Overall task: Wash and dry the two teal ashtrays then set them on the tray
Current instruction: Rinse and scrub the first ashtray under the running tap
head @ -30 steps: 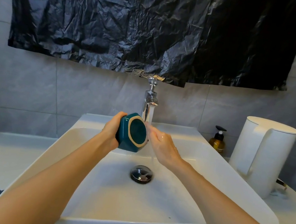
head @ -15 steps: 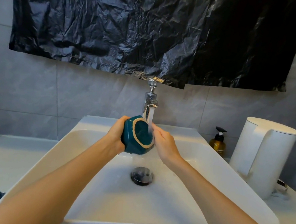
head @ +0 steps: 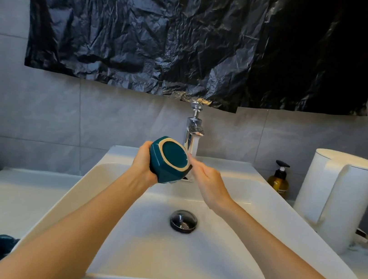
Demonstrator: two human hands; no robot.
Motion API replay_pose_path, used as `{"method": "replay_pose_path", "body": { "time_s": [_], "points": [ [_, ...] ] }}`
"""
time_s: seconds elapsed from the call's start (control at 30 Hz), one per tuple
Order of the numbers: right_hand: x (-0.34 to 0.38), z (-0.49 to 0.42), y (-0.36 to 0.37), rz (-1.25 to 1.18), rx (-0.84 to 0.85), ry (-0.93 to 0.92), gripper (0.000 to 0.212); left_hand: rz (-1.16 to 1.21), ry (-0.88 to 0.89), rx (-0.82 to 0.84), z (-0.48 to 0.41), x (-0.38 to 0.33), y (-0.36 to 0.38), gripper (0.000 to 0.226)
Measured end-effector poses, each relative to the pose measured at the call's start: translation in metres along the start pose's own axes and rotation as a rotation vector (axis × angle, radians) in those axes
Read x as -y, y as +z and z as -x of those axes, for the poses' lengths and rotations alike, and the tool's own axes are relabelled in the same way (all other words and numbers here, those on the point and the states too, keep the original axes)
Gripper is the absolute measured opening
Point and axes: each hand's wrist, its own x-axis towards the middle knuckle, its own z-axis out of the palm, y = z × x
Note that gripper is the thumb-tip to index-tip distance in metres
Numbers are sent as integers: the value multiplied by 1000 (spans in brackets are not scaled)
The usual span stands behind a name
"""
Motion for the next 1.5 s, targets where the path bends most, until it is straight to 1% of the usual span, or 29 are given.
{"method": "replay_pose_path", "body": {
  "time_s": [0.1,0.23,0.33,0.37,0.5,0.57,0.67,0.73,0.8,0.9,1.07,1.17,1.23,1.3,1.37,1.43,1.5],
  "points": [
    [2,6,-3,15,16,-17,40,32,1,-26,-1,2,1,22],
    [13,-3,6,-108,-15,65,43,24,-1,-26,5,5,7,22],
    [10,3,4,-137,31,83,33,74,4,-48,3,1,10,19],
    [8,5,2,-129,47,78,36,101,8,-57,1,0,9,19],
    [5,12,10,-57,121,46,47,197,29,-139,-7,-4,5,32],
    [4,11,15,-56,152,53,49,212,34,-155,-8,-4,3,32],
    [5,7,14,-63,145,83,48,200,61,-173,-8,-4,5,29],
    [8,10,14,-59,142,84,48,190,63,-177,-8,-3,7,23],
    [8,16,13,-28,167,38,49,181,59,-178,-8,-3,9,22],
    [9,22,11,93,197,-64,51,166,51,-178,-8,-1,10,27],
    [8,24,11,283,265,-140,58,148,46,-175,-8,-1,16,32],
    [5,22,7,309,248,-169,62,139,-24,-146,-9,2,18,35],
    [2,20,3,284,237,-148,61,130,-64,-118,-9,5,18,38],
    [-1,22,-1,226,240,-68,56,116,-65,-119,-12,5,16,45],
    [-3,23,-1,191,251,18,52,90,-53,-136,-17,5,13,45],
    [-1,24,5,178,256,21,53,94,-59,-144,-19,5,12,44],
    [0,25,13,217,255,-32,56,105,-71,-132,-22,6,10,47]
  ]
}}
